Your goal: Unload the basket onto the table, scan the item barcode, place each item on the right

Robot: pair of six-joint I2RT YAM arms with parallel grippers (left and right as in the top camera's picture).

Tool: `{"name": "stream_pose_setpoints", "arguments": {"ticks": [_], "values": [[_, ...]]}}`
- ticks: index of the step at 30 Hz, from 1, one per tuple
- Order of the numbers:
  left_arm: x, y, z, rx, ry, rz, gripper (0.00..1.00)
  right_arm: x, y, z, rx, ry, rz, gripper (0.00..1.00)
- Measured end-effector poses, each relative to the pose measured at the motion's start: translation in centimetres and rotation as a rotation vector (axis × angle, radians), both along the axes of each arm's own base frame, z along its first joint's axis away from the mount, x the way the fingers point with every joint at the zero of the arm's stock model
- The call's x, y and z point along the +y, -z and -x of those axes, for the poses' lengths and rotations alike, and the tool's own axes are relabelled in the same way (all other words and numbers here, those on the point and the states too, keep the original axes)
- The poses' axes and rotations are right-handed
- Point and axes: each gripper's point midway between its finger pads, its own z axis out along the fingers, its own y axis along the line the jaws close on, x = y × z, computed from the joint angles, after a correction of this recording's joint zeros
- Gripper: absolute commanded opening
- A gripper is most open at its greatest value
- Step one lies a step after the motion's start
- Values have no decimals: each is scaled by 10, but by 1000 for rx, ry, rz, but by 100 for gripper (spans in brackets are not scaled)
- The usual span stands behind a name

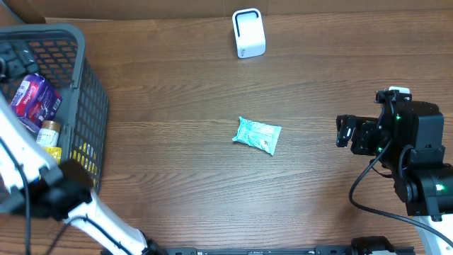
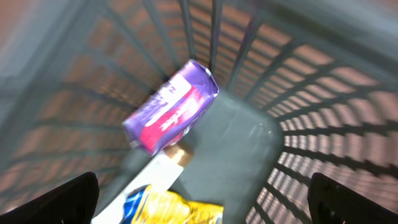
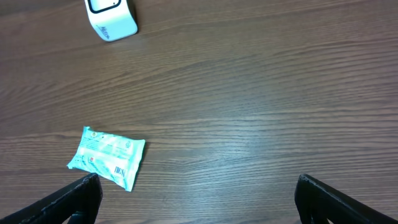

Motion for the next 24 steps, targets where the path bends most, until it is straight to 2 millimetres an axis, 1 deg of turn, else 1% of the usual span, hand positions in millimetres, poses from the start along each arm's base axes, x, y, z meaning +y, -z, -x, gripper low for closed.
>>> {"name": "stream_pose_setpoints", "arguments": {"ticks": [2, 3, 4, 6, 8, 10, 12, 14, 17, 19, 22, 24], "values": [[-4, -36, 21, -65, -17, -36, 99, 0, 2, 2, 10, 0, 0, 100], [-4, -46, 28, -87, -27, -50, 100, 0, 2, 2, 12, -1, 1, 100], [-1, -59, 40, -113, -49, -64, 99, 0, 3, 3, 16, -2, -1, 100], [6, -72, 59, -139, -95, -76, 100, 1, 3, 4, 21, -7, -6, 100], [18, -76, 72, -150, -149, -76, 100, 2, 3, 4, 21, -11, -9, 100], [30, -71, 80, -150, -201, -62, 100, 3, 3, 4, 20, -14, -12, 100], [39, -64, 83, -147, -242, -39, 98, 4, 3, 4, 21, -18, -16, 100], [47, -54, 82, -141, -282, -8, 100, 4, 3, 4, 21, -19, -18, 100], [52, -37, 78, -124, -319, 45, 98, 4, 3, 4, 22, -19, -18, 100], [55, -25, 72, -105, -311, 69, 100, 5, 4, 5, 25, -20, -19, 100], [54, -4, 61, -37, -238, 75, 100, 5, 5, 6, 32, -22, -20, 100], [50, 15, 54, 40, -182, 80, 100, 5, 6, 7, 39, -23, -21, 100]]}}
